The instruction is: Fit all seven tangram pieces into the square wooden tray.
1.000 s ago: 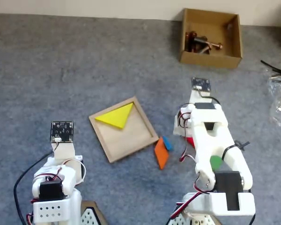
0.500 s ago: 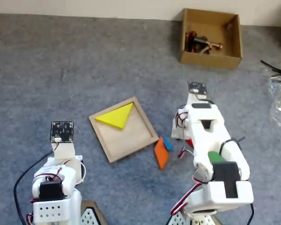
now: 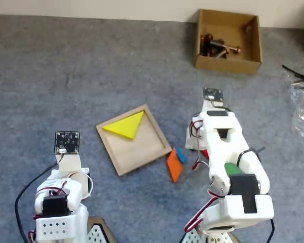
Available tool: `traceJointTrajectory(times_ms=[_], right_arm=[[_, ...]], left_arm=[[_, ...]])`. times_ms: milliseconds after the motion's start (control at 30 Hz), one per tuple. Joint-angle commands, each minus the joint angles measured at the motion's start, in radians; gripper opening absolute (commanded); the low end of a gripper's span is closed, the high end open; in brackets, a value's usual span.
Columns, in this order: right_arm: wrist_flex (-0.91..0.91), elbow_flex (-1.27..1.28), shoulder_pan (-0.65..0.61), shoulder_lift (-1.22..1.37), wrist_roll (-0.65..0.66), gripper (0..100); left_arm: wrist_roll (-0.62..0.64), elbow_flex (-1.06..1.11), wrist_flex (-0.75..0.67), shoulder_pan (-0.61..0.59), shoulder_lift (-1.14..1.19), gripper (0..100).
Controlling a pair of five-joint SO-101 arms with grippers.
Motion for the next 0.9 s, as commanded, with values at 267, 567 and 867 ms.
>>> traceJointTrajectory(times_ms=[267,567,867], right_arm=[[-0.001,-0.079,-0.004,-0.002,0.005,31.7],[-0.028,-0.079,0.001,0.002,0.005,31.7],[-0.041,-0.079,0.022,-0.001,0.005,25.8]], left_arm=[[0.003,0.021,0.008,-0.008,0.007,0],[0.003,0.021,0.008,-0.008,0.007,0],[0.003,0.021,0.008,-0.008,0.007,0]])
